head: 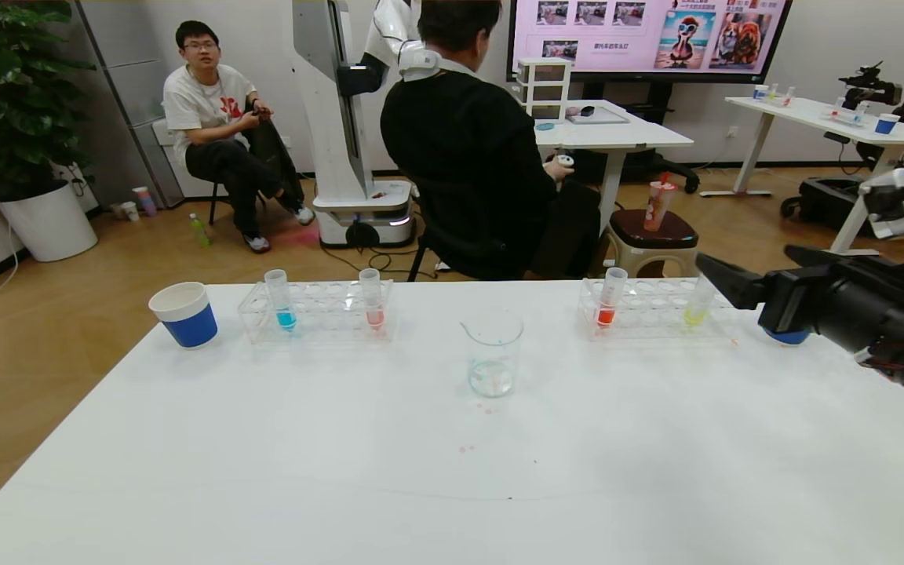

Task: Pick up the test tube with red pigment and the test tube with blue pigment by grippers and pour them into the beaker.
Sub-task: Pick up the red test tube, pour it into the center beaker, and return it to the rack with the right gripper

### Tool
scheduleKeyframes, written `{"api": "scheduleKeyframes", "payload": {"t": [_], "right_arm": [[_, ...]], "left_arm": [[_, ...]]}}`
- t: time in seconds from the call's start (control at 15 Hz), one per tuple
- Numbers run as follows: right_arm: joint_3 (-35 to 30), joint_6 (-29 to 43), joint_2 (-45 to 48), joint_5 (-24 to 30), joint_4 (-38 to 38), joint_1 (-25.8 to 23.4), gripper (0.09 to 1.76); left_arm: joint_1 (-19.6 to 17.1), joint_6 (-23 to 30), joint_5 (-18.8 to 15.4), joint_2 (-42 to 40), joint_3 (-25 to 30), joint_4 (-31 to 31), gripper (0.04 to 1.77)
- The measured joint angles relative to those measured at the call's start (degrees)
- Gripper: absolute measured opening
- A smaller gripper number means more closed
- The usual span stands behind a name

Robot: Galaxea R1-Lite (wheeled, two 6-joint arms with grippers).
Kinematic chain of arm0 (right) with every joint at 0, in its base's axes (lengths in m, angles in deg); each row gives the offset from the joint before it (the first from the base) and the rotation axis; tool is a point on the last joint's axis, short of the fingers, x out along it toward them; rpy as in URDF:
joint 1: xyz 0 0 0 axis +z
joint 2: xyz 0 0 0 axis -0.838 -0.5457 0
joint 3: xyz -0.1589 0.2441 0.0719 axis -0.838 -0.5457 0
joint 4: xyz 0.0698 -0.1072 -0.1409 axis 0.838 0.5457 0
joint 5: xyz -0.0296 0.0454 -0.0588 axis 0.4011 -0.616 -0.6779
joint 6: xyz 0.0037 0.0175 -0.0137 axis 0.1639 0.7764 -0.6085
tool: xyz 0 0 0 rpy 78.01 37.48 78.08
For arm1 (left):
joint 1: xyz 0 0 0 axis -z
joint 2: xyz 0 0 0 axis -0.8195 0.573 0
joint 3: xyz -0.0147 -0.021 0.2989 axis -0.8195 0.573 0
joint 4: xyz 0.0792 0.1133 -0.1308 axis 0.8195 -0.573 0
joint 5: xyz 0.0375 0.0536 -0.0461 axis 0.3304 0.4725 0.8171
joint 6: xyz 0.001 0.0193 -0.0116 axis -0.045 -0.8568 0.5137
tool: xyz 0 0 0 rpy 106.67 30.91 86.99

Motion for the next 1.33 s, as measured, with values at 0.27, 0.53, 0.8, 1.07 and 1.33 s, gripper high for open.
{"api": "scheduleKeyframes", "payload": {"t": [0.27, 0.53, 0.8, 1.07, 1.33], "right_arm": [[0.0, 0.2, -9.9, -2.3, -9.4, 2.3, 1.74], [0.2, 0.1, -20.4, -2.8, -18.5, 3.3, 1.74], [2.9, 0.1, -29.3, -4.4, -27.3, 3.8, 1.74], [8.1, 0.0, -37.4, -4.0, -32.4, 2.5, 1.74], [15.7, -0.4, -42.8, -3.9, -30.1, 1.5, 1.74]], "left_arm": [[0.0, 0.0, 0.0, 0.0, 0.0, 0.0, 1.74], [0.0, 0.0, 0.0, 0.0, 0.0, 0.0, 1.74], [0.0, 0.0, 0.0, 0.0, 0.0, 0.0, 1.74], [0.0, 0.0, 0.0, 0.0, 0.0, 0.0, 1.74], [0.0, 0.0, 0.0, 0.0, 0.0, 0.0, 1.74]]}}
